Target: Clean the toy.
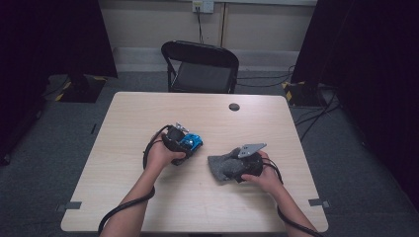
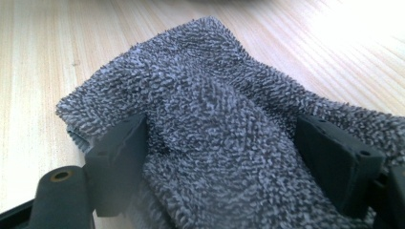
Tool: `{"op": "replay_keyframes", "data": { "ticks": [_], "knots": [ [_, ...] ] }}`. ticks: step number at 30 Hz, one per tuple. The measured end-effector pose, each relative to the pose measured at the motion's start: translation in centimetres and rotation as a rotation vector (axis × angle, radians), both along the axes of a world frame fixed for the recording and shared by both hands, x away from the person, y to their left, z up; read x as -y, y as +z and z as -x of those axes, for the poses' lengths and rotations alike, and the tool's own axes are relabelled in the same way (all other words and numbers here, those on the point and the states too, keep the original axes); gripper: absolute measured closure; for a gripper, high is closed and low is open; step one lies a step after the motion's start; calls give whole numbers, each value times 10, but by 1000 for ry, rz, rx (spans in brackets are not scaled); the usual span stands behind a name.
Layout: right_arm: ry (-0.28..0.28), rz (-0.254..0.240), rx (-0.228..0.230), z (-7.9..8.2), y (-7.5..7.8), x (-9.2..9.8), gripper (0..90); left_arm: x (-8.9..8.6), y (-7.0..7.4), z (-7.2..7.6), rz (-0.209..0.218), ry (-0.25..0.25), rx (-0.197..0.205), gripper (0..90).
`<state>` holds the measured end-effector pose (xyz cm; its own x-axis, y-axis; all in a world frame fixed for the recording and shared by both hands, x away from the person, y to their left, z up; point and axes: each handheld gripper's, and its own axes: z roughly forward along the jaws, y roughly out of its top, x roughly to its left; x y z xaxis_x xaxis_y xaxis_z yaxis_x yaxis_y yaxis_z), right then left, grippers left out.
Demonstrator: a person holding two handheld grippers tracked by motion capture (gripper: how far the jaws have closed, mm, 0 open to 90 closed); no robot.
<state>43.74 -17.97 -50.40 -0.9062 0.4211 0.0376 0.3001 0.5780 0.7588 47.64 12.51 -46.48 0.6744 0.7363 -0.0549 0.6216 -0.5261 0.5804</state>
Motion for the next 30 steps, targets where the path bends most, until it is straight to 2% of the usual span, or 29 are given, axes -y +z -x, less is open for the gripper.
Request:
{"op": "replay_keyframes", "data": {
  "ticks": [4,6,9,12,13,14,15,16,18,19,20,21,22,23,24,26,30],
  "knots": [
    [-16,0,-1,0,0,0,222,-1,2,9,5,-24,-4,261],
    [-45,-7,-2,0,0,0,274,-1,6,17,-6,-53,6,261],
    [-67,-14,-4,0,0,1,326,-1,7,22,1,-73,6,261],
    [-128,-46,-34,-1,1,6,506,1,9,28,0,-98,11,261],
    [-128,-46,-34,-1,1,6,506,1,9,29,1,-107,8,261],
    [-149,-57,-57,-3,2,8,574,1,10,31,8,-107,8,261],
    [-187,-74,-109,-6,4,11,647,2,11,33,3,-126,5,279],
    [-187,-74,-109,-6,4,11,647,2,11,33,3,-126,5,280],
    [-226,-74,-129,-10,8,10,694,4,11,36,3,-141,17,281],
    [-239,-56,-118,-11,10,9,695,4,10,36,2,-148,8,281],
    [-256,-39,-107,-12,13,8,695,6,8,38,-21,-170,20,281],
    [-266,-36,-107,-14,15,8,694,6,8,38,-21,-170,20,281],
    [-266,-36,-107,-14,15,8,694,7,6,38,-28,-169,14,281],
    [-269,-65,-122,-17,17,8,695,6,5,38,-13,-168,14,282],
    [-274,-65,-123,-18,19,8,695,5,5,37,-2,-165,9,282],
    [-264,-61,-124,-19,20,5,696,5,7,37,-19,-168,15,282],
    [-281,-62,-125,-22,26,2,701,6,11,37,-18,-174,15,282]
  ]
}}
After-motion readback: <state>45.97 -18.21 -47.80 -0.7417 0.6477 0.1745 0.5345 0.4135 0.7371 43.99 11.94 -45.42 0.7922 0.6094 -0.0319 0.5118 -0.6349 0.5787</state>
